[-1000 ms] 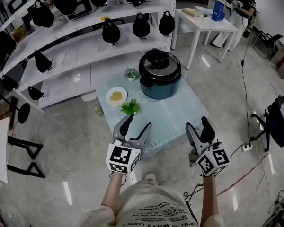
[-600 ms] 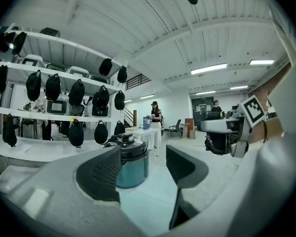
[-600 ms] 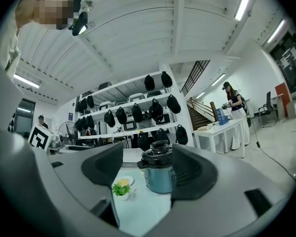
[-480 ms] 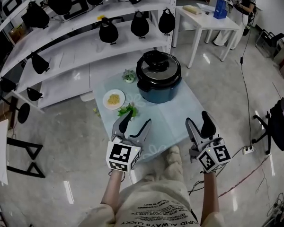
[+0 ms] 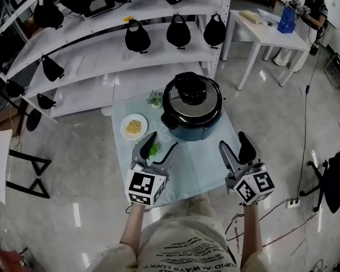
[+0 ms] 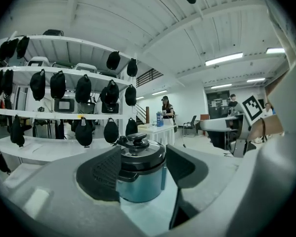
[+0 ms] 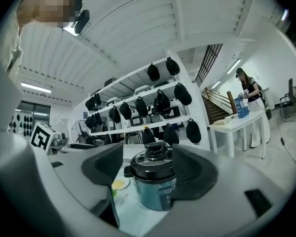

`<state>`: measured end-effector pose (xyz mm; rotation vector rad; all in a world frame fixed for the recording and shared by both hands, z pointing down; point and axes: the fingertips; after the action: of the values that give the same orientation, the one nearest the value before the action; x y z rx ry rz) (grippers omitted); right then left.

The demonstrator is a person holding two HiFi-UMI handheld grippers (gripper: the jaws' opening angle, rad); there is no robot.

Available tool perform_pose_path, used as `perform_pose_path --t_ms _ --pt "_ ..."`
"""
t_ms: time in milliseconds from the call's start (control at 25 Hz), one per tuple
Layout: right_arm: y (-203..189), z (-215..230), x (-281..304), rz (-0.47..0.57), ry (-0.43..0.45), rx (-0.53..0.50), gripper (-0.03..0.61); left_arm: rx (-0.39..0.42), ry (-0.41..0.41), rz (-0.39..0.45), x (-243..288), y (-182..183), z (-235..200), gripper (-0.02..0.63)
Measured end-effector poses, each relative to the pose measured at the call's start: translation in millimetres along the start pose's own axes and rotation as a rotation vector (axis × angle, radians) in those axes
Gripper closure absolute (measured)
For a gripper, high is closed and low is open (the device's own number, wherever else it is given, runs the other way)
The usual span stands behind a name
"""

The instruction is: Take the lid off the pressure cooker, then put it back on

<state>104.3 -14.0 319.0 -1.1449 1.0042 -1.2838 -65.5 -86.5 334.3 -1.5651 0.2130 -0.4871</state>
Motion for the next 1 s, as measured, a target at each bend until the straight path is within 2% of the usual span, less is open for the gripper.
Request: perform_pose_path --t_ms 440,1000 --pt "4 30 81 -0.070 0.218 -0.032 0.287 -0.023 0.139 -0.035 56 9 -26 0.342" --pt "-4 32 142 -0.143 0.500 -0.114 0.287 -0.011 0.167 -0.082 99 13 -44 0.342"
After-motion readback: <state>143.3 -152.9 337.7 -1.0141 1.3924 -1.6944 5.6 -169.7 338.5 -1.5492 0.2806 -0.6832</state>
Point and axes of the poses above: the fingertips, and each gripper's own axes: x forward along the fingers, z to its right, y out of its top, and after that the axes turned 11 degrees about -y, right-handed
